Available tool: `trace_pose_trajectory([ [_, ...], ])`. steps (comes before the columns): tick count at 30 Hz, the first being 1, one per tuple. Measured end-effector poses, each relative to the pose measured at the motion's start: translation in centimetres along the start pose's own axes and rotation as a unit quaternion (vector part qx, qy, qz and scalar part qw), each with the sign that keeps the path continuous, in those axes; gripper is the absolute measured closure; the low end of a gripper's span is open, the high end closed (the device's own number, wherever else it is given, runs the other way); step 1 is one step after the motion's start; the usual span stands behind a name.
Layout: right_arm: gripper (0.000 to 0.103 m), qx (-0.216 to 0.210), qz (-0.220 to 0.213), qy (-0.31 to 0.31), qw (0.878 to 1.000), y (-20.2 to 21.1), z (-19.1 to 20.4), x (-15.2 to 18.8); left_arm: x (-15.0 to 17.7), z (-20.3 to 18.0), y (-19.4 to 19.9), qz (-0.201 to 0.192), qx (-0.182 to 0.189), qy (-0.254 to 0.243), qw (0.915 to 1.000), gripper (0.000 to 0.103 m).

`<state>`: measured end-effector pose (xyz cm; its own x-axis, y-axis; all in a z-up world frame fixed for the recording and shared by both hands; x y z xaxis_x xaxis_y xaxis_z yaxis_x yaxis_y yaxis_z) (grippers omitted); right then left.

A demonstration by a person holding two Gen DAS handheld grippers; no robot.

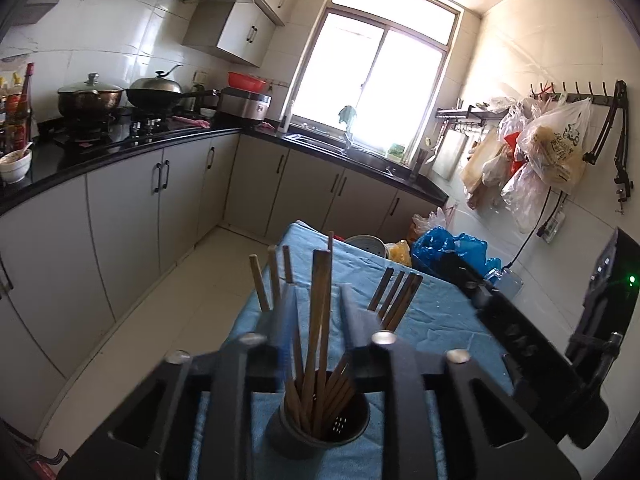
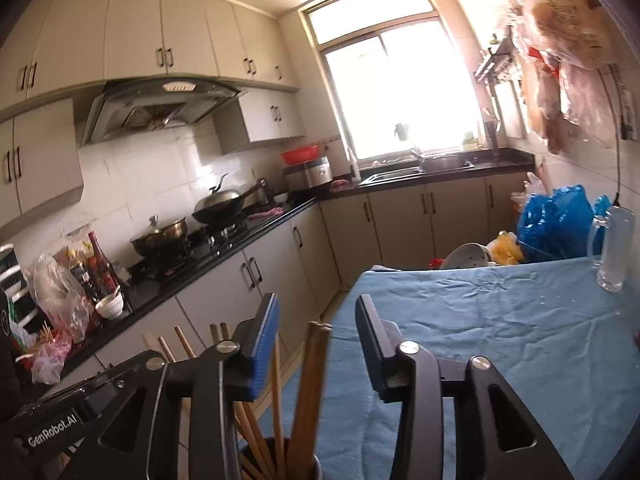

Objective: Organize utensils

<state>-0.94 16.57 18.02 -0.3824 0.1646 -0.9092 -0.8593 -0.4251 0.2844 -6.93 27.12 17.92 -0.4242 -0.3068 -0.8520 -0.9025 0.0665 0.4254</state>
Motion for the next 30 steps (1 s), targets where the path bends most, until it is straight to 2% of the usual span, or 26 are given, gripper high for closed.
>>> trace_pose_trajectory([
  [4, 0.052, 0.012, -0.004, -0.008, 1.0, 2.0, -1.5, 0.4, 1.0, 0.4, 1.7, -0.007, -0.015, 0.002, 0.9999, 0.069],
  [8, 0.047, 0.025, 0.005, -0.017, 1.0, 3.7, -3.0, 1.6, 2.4, 0.2, 2.7, -0.005, -0.034, 0.001, 0.9994, 0.054],
  [12, 0.045, 0.034, 0.023, -0.023, 0.999, 4.8, -4.3, 3.2, 4.0, -0.3, 3.7, -0.018, -0.071, -0.004, 0.9973, 0.041],
  [17, 0.04, 0.048, 0.042, -0.023, 0.998, 6.6, -5.4, 5.4, 5.1, -1.9, 5.3, -0.052, -0.131, -0.027, 0.9897, 0.019],
  [23, 0.039, 0.054, 0.061, -0.023, 0.996, 8.2, -6.2, 7.4, 5.9, -3.4, 6.9, -0.078, -0.154, -0.028, 0.9846, 0.008],
  [25, 0.038, 0.059, 0.064, -0.024, 0.996, 8.6, -6.5, 7.9, 6.0, -3.8, 7.4, -0.094, -0.177, -0.033, 0.9792, 0.005],
  [28, 0.037, 0.067, 0.066, -0.026, 0.995, 9.3, -7.1, 8.4, 6.3, -4.6, 8.4, -0.125, -0.23, -0.055, 0.9636, 0.0],
  [30, 0.037, 0.073, 0.065, -0.028, 0.995, 9.7, -7.4, 8.5, 6.5, -4.9, 8.7, -0.131, -0.247, -0.066, 0.9579, 0.0],
])
Point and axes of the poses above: each gripper's, at about its wrist camera, not at the fingertips, and y roughly against the way its jaws point, z to its left, x to its underside, the point moved 4 cm from there along -y, roughly the way its jaws point, and after that the axes turned 1 degree about -y, right-handed, at the moved point
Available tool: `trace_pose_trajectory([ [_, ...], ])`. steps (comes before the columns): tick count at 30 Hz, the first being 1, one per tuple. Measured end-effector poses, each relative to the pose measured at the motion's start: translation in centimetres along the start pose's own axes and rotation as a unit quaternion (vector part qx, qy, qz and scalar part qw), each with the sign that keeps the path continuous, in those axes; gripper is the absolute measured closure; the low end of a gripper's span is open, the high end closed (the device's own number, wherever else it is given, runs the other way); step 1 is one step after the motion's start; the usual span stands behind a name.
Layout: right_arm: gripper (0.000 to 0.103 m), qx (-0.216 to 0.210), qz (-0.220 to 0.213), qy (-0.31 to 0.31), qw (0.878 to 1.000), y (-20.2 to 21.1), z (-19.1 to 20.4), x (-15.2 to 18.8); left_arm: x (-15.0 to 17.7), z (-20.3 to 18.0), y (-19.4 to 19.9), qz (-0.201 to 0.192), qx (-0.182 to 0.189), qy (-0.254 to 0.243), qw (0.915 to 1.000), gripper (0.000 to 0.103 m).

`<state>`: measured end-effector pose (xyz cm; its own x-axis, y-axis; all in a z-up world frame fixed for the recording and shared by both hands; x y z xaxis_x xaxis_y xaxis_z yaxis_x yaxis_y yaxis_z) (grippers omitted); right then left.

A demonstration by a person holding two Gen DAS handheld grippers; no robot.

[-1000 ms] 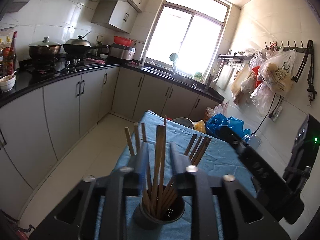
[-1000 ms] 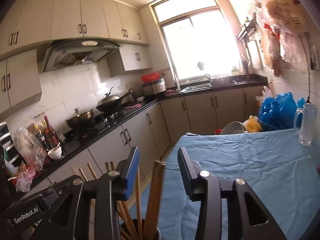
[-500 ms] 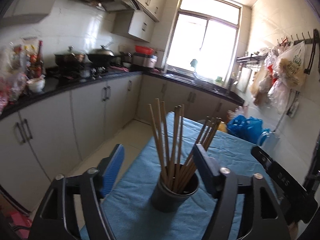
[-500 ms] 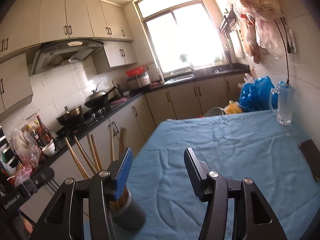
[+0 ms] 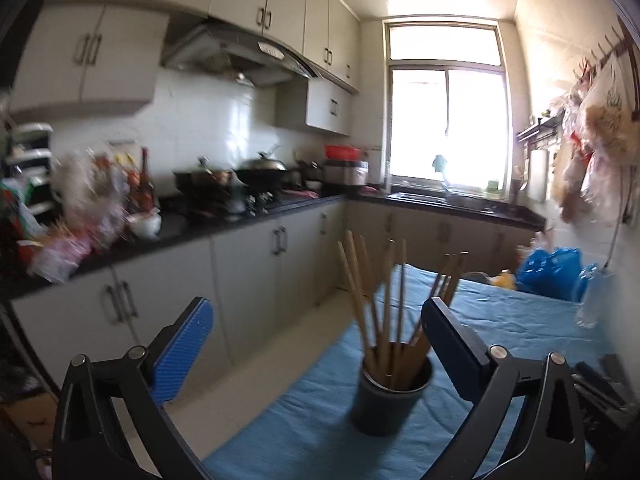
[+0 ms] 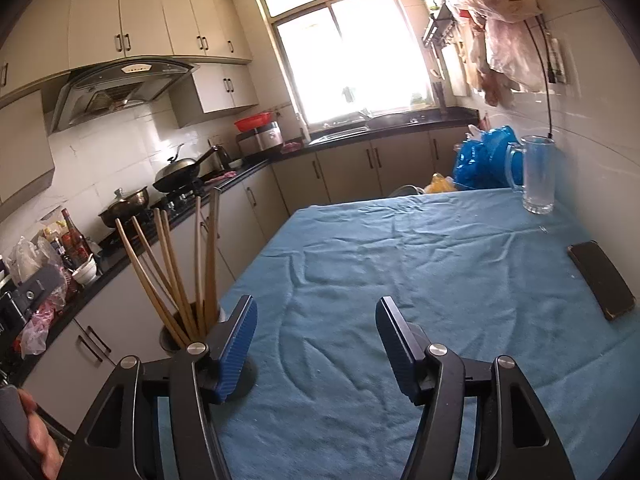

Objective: Organize utensils

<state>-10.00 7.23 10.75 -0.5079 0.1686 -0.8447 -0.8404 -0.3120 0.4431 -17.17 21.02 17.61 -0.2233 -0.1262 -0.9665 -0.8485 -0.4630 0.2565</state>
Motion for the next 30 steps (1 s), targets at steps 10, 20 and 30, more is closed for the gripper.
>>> trace_pose_trajectory([
  [10, 0.032, 0.022, -0.011, 0.001, 1.0, 1.5, -1.1, 0.7, 1.1, -2.4, 1.1, 0.008, 0.048, -0.033, 0.9983, 0.0],
  [20, 0.031, 0.038, 0.001, 0.001, 0.999, 1.4, -1.9, 1.6, 3.6, -3.9, 0.0, 0.072, 0.09, -0.035, 0.9927, 0.0],
  [30, 0.029, 0.057, 0.016, 0.008, 0.998, 0.7, -2.2, 2.9, 6.4, -4.3, -1.8, 0.126, 0.093, -0.052, 0.9863, 0.0],
])
Point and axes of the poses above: each gripper's, at about its wrist camera, not at the fingertips, and y roughly against the way its jaws point, z to its left, x to its underside, the point moved 4 cm from there along -y, roughly the way its jaws point, and after that the axes turned 1 degree about -y, right-handed, at the moved point
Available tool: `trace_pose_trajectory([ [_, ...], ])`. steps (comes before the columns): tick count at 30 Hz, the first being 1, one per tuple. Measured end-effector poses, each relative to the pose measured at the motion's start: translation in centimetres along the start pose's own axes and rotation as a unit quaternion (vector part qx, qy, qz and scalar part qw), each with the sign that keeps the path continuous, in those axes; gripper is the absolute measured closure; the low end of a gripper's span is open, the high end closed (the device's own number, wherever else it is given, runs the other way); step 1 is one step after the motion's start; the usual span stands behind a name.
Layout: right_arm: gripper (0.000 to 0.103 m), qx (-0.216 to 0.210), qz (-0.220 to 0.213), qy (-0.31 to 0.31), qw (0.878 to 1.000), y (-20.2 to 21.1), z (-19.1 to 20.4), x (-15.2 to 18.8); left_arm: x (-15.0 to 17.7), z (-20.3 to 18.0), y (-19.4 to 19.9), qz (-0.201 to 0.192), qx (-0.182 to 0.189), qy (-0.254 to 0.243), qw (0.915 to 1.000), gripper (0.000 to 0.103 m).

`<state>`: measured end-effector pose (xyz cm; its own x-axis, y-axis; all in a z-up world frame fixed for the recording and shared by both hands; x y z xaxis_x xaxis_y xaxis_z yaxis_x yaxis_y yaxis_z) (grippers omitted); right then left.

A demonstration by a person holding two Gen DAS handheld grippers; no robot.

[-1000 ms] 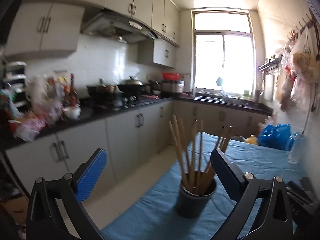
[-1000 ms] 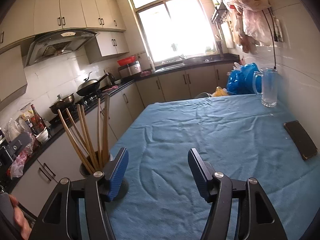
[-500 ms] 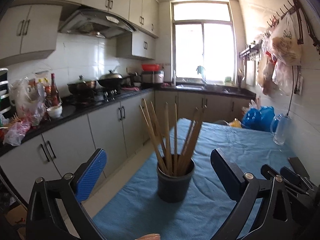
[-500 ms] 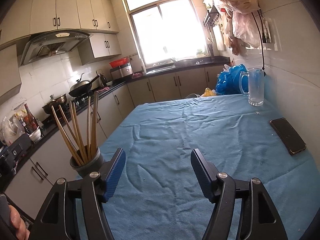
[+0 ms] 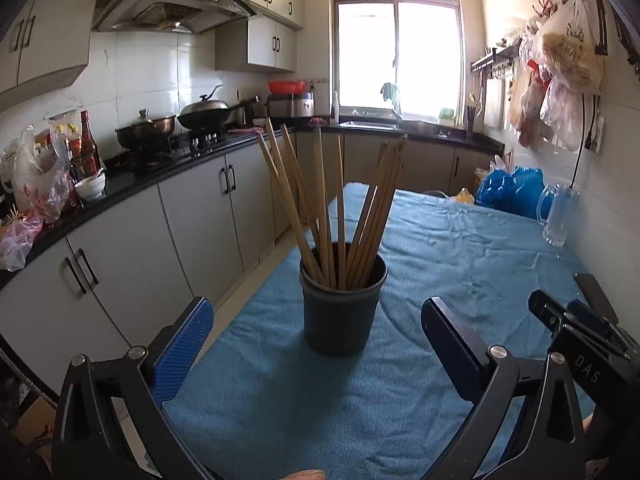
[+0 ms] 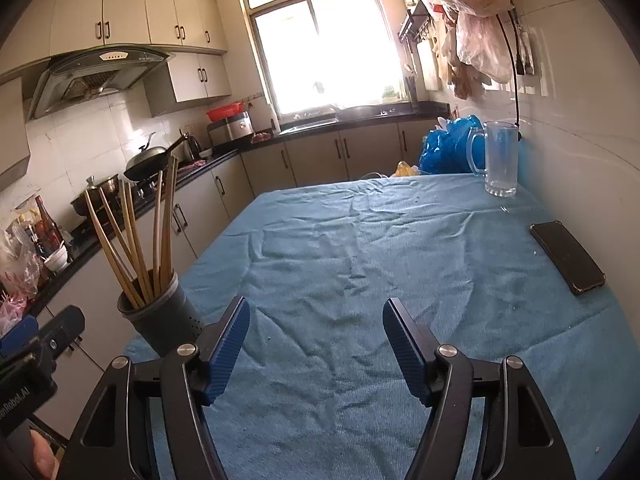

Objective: Organize utensils

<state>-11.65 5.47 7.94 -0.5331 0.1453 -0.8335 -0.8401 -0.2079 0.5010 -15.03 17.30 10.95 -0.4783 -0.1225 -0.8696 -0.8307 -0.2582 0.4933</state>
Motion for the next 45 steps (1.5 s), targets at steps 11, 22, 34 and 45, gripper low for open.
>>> trace_pose_trajectory([
  [11, 0.026, 0.003, 0.008, 0.026, 1.0, -0.5, 1.5, 0.9, 1.5, 0.9, -1.6, 0.033, -0.014, 0.005, 0.9994, 0.0],
  [22, 0.025, 0.006, 0.015, 0.031, 0.999, -1.0, 1.9, 1.2, 2.2, 1.2, -2.7, 0.059, -0.011, 0.003, 0.9982, 0.0],
  [34, 0.024, 0.008, 0.012, 0.037, 0.999, -0.9, 2.0, 1.4, 2.6, 1.2, -3.0, 0.071, -0.01, 0.001, 0.9974, 0.0],
  [45, 0.024, 0.01, 0.008, 0.041, 0.999, -0.9, 2.2, 1.4, 2.6, 1.1, -3.1, 0.07, -0.008, 0.0, 0.9975, 0.0],
])
Point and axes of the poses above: each gripper's, at about its wrist camera, not at the fingertips, and y roughly against the way its jaws point, z to its left, x to its underside, the point moved 4 cm from there along -y, roughly the way its jaws point, and after that the axes turned 1 degree about -y, right-handed, at the moved point
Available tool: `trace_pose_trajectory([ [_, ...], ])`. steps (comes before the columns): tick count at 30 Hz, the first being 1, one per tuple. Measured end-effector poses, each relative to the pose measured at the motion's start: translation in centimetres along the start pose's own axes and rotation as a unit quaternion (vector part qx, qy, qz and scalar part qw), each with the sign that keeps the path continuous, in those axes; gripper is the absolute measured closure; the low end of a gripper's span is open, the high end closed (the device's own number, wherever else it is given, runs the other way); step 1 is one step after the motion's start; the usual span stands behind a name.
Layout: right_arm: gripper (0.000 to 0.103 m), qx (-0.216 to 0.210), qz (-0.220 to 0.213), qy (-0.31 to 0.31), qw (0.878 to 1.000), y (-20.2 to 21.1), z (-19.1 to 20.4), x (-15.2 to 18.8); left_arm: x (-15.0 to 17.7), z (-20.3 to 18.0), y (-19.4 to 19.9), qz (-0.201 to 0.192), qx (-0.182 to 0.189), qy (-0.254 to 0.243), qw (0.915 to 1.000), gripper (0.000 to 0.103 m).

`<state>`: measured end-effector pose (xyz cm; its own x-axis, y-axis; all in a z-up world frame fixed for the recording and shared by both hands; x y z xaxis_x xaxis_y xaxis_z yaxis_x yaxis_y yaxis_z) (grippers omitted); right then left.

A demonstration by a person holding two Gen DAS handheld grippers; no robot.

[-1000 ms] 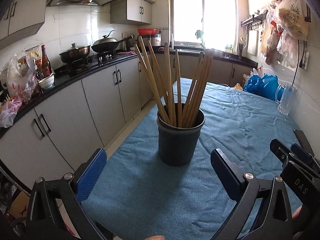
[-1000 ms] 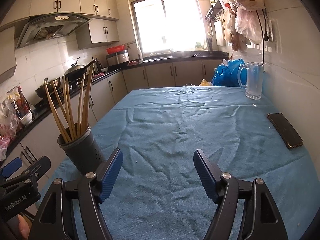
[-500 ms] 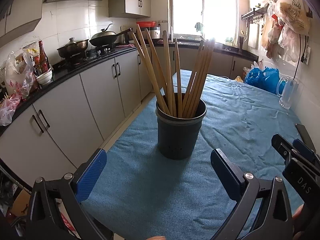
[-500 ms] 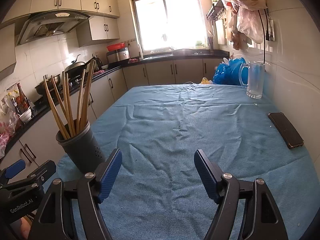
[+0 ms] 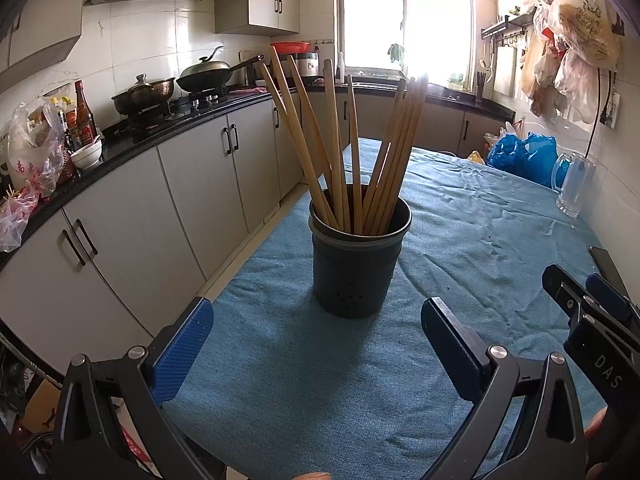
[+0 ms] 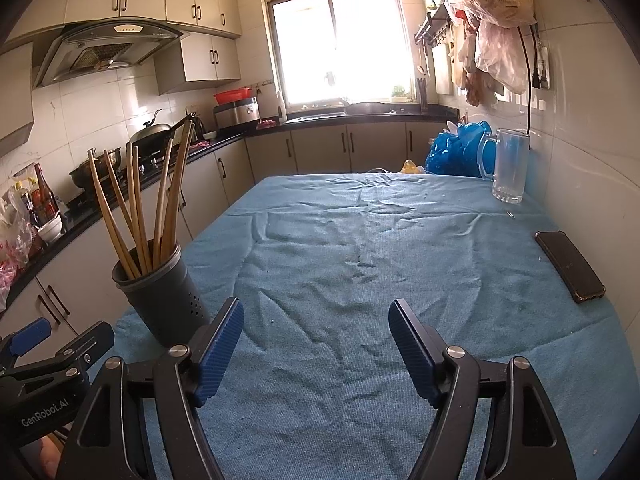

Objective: Organize utensils

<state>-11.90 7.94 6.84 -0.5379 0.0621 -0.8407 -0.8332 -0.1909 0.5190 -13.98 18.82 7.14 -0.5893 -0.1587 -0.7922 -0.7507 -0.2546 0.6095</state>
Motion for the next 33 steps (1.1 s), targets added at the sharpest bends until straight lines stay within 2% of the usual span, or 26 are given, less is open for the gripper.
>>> trace_pose_trajectory([
  [33, 0.022, 0.002, -0.007, 0.006, 1.0, 0.05, 0.2, -0.01, -0.03, 0.32, -0.36, 0.007, 0.008, 0.001, 0.9999, 0.0],
])
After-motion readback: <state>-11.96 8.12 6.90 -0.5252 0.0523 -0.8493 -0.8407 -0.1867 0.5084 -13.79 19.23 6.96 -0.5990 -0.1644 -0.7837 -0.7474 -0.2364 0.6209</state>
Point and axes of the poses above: each gripper's, at about its wrist camera, not at the fingertips, and y roughly against the way its jaws point, z to its left, x to its underside, the point moved 4 cm from there along -y, roughly the way its jaws point, and after that the axes turned 1 degree about -y, right-handed, at the moved point
